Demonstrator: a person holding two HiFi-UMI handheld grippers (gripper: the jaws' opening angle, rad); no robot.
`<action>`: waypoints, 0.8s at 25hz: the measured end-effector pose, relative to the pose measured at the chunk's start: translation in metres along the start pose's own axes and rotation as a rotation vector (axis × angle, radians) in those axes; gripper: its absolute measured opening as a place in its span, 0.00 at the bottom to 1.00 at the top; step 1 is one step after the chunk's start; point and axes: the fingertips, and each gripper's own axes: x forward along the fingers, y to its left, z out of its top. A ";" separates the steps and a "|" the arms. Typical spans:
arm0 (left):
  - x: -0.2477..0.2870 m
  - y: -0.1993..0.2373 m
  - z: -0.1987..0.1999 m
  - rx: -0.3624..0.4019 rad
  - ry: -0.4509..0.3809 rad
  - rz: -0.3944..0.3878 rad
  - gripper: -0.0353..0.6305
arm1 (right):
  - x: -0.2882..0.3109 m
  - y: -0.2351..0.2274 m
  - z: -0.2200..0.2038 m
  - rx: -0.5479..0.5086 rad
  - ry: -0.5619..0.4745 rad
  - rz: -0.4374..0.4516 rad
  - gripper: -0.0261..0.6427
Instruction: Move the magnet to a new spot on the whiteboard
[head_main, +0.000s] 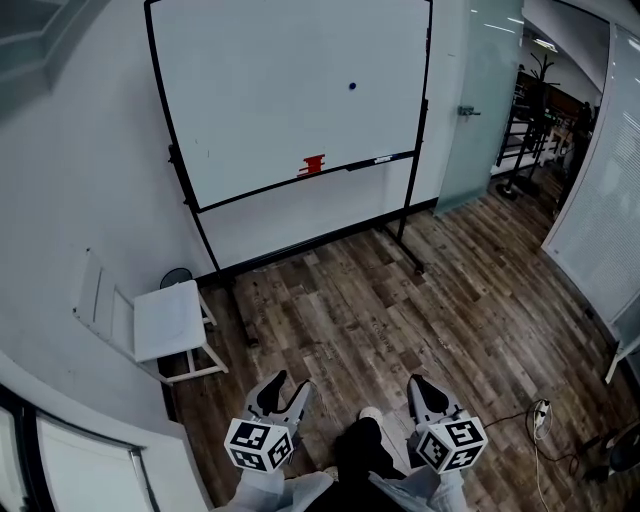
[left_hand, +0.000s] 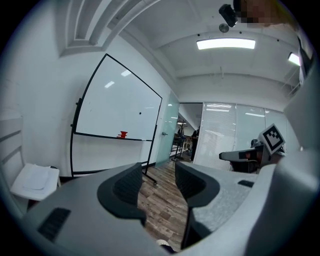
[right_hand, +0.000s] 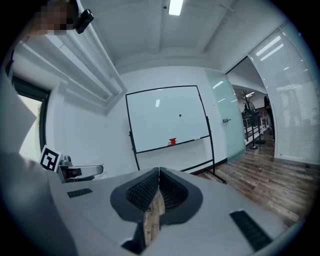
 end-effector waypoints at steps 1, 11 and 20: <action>0.004 0.003 0.000 -0.001 0.002 0.008 0.36 | 0.005 -0.003 0.001 0.009 0.001 0.006 0.08; 0.077 0.008 0.022 0.007 -0.006 0.030 0.36 | 0.060 -0.052 0.034 0.022 -0.004 0.060 0.08; 0.142 0.017 0.036 0.021 0.005 0.031 0.36 | 0.110 -0.099 0.047 0.026 0.013 0.060 0.08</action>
